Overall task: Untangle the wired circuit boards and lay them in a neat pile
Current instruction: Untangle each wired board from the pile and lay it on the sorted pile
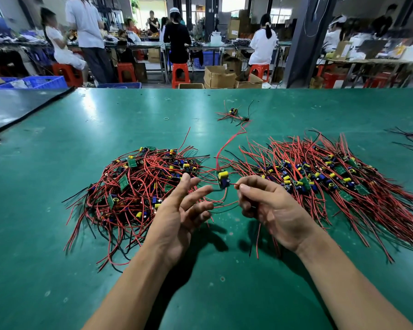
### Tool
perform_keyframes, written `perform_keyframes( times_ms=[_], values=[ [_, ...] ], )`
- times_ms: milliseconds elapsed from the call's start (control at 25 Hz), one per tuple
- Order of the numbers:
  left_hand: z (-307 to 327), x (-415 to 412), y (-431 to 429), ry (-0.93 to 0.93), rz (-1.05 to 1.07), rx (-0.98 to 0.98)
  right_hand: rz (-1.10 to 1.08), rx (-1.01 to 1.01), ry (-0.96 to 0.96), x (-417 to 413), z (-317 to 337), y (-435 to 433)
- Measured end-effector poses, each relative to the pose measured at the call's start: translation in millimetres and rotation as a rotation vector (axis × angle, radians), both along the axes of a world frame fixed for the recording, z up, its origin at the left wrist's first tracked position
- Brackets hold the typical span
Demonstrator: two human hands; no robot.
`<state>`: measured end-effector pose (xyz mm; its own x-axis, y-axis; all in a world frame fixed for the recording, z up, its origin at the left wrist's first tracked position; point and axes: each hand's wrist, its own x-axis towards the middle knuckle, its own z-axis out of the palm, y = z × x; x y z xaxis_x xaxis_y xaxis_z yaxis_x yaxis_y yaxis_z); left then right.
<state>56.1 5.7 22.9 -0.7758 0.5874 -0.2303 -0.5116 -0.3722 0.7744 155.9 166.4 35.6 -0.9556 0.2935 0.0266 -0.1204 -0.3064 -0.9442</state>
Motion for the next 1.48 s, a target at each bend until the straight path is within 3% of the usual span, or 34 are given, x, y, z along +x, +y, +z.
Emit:
perform_keyframes(
  times_ms=[200, 320, 400, 640, 840, 1080, 1480],
  values=[
    [-4.2, 8.4, 3.0, 0.138, -0.2, -0.046, 0.06, 0.128, -0.123, 0.7, -5.2, 0.0],
    [-9.8, 13.8, 5.5, 0.27, -0.131, -0.191, 0.128, 0.321, -0.215, -1.2, -13.7, -11.0],
    [-11.6, 15.2, 7.2, 0.387, -0.066, -0.271, 0.131, 0.342, -0.209, -2.8, -14.2, -14.7],
    [-7.8, 15.9, 7.6, 0.183, -0.203, -0.009, -0.185, 0.029, -0.096, -5.6, -7.1, 3.5],
    [-8.6, 13.3, 8.2, 0.181, -0.12, 0.004, -0.169, 0.193, -0.143, -8.0, -14.7, -2.7],
    [-11.5, 13.1, 6.7, 0.381, -0.019, -0.104, -0.051, 0.391, -0.139, -7.8, -18.2, -7.9],
    [-10.8, 14.7, 5.3, 0.444, 0.016, -0.159, -0.006, 0.452, -0.111, -5.3, -18.5, -10.4]
  ],
)
